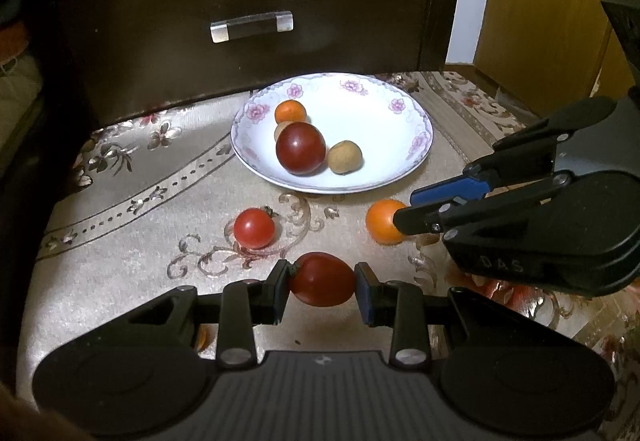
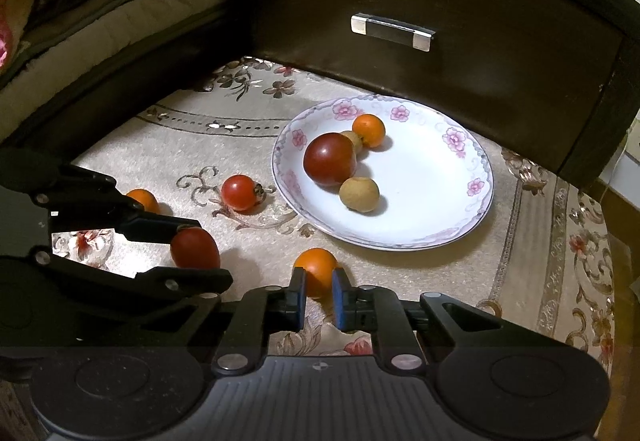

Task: Organize fruits
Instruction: 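Lift the red tomato in the left tool while the right tool lifts the tangerine, then carry the tomato and tangerine in both tools over the white bowl, then open both tools to drop the tomato and tangerine into the bowl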

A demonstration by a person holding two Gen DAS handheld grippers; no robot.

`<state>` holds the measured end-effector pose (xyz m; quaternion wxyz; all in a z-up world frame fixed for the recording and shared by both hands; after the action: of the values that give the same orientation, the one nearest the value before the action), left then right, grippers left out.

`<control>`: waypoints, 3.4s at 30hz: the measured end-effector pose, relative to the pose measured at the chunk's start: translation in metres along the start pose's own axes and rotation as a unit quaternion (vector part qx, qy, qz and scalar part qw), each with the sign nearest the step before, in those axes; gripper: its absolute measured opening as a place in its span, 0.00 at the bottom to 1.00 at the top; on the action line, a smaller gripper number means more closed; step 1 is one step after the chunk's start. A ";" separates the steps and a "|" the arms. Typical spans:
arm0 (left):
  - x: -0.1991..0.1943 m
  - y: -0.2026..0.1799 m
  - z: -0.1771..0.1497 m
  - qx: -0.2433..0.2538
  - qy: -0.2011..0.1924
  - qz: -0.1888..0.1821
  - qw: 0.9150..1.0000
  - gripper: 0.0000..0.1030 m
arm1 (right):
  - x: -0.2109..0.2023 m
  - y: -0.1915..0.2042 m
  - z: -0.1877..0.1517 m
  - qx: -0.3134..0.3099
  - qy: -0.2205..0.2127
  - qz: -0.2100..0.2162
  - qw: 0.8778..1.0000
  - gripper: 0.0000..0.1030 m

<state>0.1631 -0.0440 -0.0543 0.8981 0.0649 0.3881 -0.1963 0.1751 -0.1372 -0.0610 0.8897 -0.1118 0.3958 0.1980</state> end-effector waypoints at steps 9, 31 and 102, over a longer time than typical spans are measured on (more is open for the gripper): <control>0.004 0.000 0.026 -0.003 -0.021 0.004 1.000 0.39 | -0.005 -0.012 0.011 0.016 -0.016 -0.012 1.000 0.10; 0.022 0.006 0.040 -0.014 -0.018 0.001 1.000 0.39 | 0.000 -0.047 0.012 0.083 0.001 0.011 0.997 0.13; 0.047 0.026 0.062 -0.065 -0.019 0.008 0.998 0.46 | 0.025 -0.057 0.036 0.036 -0.028 -0.037 0.998 0.30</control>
<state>0.2440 -0.0512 -0.0461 0.9092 0.0061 0.3825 -0.1646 0.2388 -0.1692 -0.0537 0.9107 -0.0885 0.3730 0.1538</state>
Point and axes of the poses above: each gripper's, at about its wrist camera, not at the fingertips, and x roughly the way its jaws point, y to its left, z to its top, the point moved 6 cm from there along x, roughly the way its jaws point, and after that the axes turned 2 degrees about -y, right-handed, at the moved point
